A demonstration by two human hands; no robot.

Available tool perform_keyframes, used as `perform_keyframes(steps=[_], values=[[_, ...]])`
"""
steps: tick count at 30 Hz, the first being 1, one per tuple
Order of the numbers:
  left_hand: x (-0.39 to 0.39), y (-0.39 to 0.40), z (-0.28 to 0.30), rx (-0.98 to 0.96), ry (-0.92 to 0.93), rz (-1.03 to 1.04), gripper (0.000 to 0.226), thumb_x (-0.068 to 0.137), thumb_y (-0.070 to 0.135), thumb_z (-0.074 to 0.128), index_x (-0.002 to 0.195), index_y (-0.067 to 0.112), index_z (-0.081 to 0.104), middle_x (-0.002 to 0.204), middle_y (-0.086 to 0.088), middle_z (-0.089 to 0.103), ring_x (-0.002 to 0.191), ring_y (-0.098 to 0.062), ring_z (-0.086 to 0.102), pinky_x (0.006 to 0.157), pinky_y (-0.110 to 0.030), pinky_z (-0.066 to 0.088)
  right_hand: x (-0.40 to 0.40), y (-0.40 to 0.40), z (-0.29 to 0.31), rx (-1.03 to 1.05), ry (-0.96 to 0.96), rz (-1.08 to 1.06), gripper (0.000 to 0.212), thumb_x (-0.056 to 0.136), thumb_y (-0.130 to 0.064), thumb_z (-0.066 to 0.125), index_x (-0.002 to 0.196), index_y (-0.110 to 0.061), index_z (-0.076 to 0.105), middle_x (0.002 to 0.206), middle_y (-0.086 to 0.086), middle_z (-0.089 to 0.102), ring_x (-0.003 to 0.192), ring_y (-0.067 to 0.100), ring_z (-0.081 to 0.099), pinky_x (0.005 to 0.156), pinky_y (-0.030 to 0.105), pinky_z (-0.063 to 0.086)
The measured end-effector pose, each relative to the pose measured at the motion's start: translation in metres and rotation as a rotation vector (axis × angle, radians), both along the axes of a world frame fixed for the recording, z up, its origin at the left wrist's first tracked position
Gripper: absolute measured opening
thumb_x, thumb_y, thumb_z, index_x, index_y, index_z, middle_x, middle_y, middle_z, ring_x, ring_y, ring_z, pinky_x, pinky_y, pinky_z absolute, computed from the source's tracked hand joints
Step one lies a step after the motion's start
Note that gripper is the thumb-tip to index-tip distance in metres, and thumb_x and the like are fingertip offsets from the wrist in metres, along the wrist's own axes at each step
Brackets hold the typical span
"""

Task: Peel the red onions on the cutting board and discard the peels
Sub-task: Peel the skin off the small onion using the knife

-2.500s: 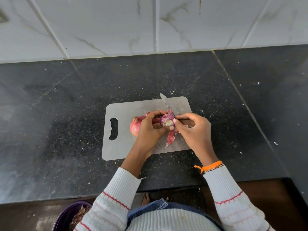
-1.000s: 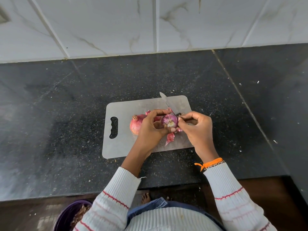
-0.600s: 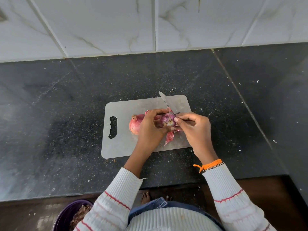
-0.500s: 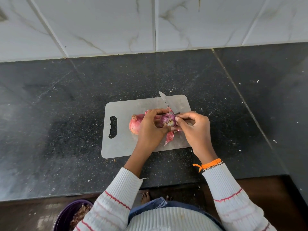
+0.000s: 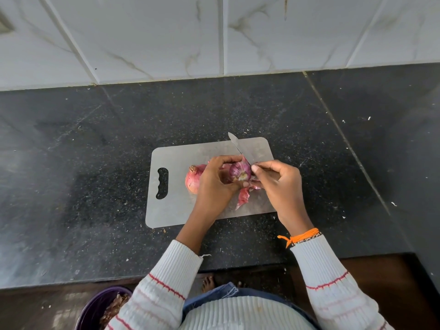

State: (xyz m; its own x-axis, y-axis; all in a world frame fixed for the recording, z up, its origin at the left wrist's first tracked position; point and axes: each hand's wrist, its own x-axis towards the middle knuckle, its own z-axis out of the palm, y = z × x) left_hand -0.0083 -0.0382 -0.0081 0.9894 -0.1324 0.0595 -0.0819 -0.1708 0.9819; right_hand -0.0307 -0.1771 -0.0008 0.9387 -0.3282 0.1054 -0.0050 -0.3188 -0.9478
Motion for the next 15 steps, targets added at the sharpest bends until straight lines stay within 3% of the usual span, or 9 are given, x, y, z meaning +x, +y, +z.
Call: perform_keyframes(steps=[5, 10, 15], values=[[-0.0009, -0.0022, 0.0013, 0.063, -0.056, 0.025, 0.054, 0.062, 0.010, 0.084, 0.094, 0.044, 0.056, 0.109, 0.004, 0.061, 0.098, -0.013, 0.062, 0.085, -0.038, 0.055, -0.0004, -0.0008, 0.0038, -0.060, -0.009, -0.003, 0.008, 0.076, -0.010, 0.074, 0.085, -0.009, 0.073, 0.078, -0.001, 0.070, 0.073, 0.012, 0.069, 0.068, 0.034, 0.059], [-0.0024, -0.0033, 0.0013, 0.050, -0.053, 0.037, 0.051, 0.060, 0.011, 0.085, 0.098, 0.035, 0.060, 0.106, 0.006, 0.060, 0.095, -0.009, 0.062, 0.084, -0.030, 0.055, 0.0015, 0.0018, 0.0044, -0.143, -0.028, 0.031, 0.005, 0.079, -0.007, 0.069, 0.081, -0.011, 0.067, 0.074, -0.013, 0.061, 0.071, -0.006, 0.061, 0.064, 0.008, 0.049], [-0.0029, -0.0029, 0.0016, -0.055, 0.021, -0.021, 0.051, 0.063, 0.007, 0.083, 0.106, 0.024, 0.061, 0.111, -0.002, 0.062, 0.096, -0.013, 0.064, 0.084, -0.028, 0.054, 0.0035, 0.0024, 0.0042, -0.186, -0.030, 0.055, 0.007, 0.080, -0.004, 0.064, 0.081, -0.010, 0.061, 0.075, -0.012, 0.056, 0.069, 0.001, 0.056, 0.063, 0.007, 0.045]])
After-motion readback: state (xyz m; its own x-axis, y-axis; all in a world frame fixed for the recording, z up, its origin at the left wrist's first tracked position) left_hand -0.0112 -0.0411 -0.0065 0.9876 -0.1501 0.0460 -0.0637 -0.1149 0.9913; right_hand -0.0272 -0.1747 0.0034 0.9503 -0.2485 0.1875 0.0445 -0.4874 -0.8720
